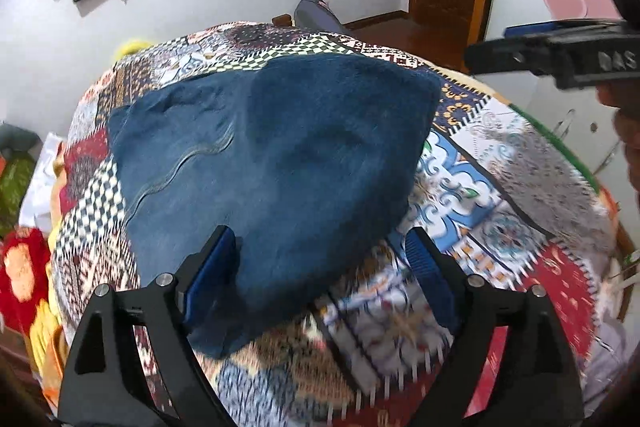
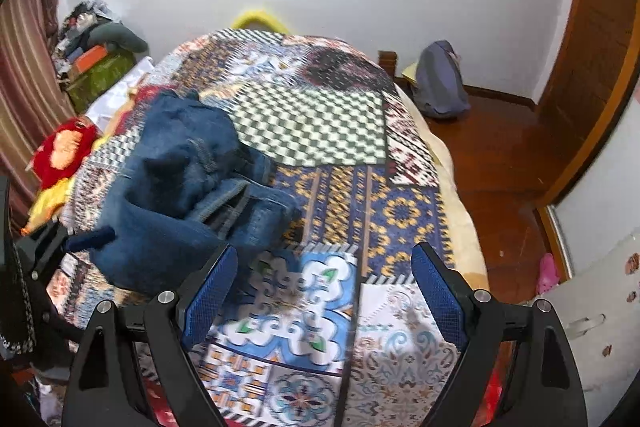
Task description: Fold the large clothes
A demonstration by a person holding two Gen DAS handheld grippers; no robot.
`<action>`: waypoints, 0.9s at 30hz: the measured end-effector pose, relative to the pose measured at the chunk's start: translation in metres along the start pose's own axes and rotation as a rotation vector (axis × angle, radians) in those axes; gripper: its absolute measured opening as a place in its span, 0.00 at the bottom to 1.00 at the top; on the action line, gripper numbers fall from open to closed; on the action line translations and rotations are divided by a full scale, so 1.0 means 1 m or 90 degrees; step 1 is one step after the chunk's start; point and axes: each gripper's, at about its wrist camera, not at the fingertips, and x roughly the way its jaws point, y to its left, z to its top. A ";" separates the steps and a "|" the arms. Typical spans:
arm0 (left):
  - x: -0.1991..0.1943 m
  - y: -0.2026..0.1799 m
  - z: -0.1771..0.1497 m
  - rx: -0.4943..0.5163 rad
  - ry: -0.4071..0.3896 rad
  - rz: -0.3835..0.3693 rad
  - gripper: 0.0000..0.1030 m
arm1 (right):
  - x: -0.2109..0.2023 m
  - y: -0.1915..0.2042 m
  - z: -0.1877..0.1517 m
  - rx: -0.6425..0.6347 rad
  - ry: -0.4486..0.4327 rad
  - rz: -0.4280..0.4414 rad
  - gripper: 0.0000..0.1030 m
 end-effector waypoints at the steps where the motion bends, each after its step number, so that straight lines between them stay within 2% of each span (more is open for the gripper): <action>1: -0.009 0.006 -0.003 -0.013 0.003 -0.009 0.85 | -0.003 0.003 0.003 0.000 -0.004 0.011 0.85; 4: -0.030 0.031 -0.009 -0.065 0.003 -0.014 0.88 | -0.013 0.018 0.015 0.000 -0.020 0.071 0.85; 8: -0.043 0.074 -0.017 -0.130 -0.008 0.026 0.90 | -0.012 0.044 0.031 -0.009 -0.020 0.151 0.85; 10: -0.043 0.097 -0.018 -0.165 -0.013 0.061 0.95 | 0.001 0.064 0.040 -0.012 0.008 0.193 0.85; 12: -0.039 0.115 -0.019 -0.193 -0.010 0.092 0.97 | 0.019 0.080 0.046 -0.019 0.040 0.206 0.85; 15: -0.017 0.140 -0.022 -0.244 0.023 0.085 0.97 | 0.054 0.091 0.044 -0.023 0.109 0.214 0.85; 19: 0.018 0.148 -0.037 -0.272 0.076 0.071 0.97 | 0.096 0.070 0.031 0.021 0.182 0.175 0.85; 20: 0.024 0.146 -0.042 -0.271 0.083 0.066 0.97 | 0.103 0.060 0.026 0.033 0.194 0.188 0.85; 22: 0.028 0.141 -0.051 -0.269 0.068 0.053 0.98 | 0.114 0.037 0.014 0.049 0.215 0.211 0.87; 25: 0.028 0.136 -0.057 -0.261 0.052 0.037 0.99 | 0.121 0.017 -0.007 0.055 0.217 0.211 0.97; 27: 0.029 0.134 -0.059 -0.258 0.049 0.031 0.99 | 0.122 0.009 -0.020 0.056 0.219 0.215 0.97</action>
